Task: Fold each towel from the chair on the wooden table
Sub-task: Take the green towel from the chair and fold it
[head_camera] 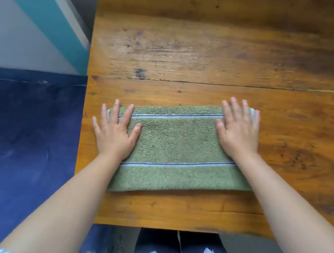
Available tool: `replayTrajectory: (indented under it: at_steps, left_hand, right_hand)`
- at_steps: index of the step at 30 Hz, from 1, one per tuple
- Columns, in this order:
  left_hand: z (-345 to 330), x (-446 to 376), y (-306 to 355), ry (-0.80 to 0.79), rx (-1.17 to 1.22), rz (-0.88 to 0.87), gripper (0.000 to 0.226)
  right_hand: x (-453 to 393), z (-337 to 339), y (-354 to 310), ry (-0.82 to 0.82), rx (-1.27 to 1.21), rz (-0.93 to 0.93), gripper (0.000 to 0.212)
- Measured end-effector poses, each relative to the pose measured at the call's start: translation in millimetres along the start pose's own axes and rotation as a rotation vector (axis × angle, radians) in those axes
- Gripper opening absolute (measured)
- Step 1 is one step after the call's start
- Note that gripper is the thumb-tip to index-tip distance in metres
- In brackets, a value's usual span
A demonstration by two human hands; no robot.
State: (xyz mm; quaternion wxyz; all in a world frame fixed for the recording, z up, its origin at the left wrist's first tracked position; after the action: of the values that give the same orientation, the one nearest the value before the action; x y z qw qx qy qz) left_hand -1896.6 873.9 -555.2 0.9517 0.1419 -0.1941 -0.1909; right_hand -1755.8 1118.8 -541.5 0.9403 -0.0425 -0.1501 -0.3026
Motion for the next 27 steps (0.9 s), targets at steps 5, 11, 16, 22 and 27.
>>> replayTrajectory:
  at_steps: [5,11,16,22,27]
  left_hand:
    - [3,1,6,-0.039,-0.057,0.006,0.057]
    - [14,1,50,0.037,-0.067,-0.216,0.054]
    - [-4,-14,137,-0.143,-0.094,-0.490,0.055]
    - [-35,-22,241,-0.415,-0.156,-0.643,0.057]
    - [-32,-25,275,-0.576,-0.070,-0.554,0.041]
  right_hand:
    - [22,-2,47,-0.020,-0.161,-0.154,0.068]
    - [60,-1,45,-0.013,-0.291,-0.270,0.059]
    - [109,-2,37,-0.089,-0.284,-0.378,0.059]
    - [114,3,41,-0.236,-0.351,-0.423,0.049]
    - [102,5,40,-0.290,-0.507,-0.441,0.039]
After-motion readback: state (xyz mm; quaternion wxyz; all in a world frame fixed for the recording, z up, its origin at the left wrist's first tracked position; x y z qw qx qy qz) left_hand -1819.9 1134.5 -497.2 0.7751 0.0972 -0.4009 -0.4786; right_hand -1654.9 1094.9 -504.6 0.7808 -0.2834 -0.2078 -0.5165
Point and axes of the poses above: each hand's wrist, its own x-axis away from the middle knuckle, its own z-axis out of the back of the hand, y = z × x, the point moved 3 cm from there along -x, towards the middle knuckle, and after that the axes turned 9 degrees about x, right-handed, at the moved point
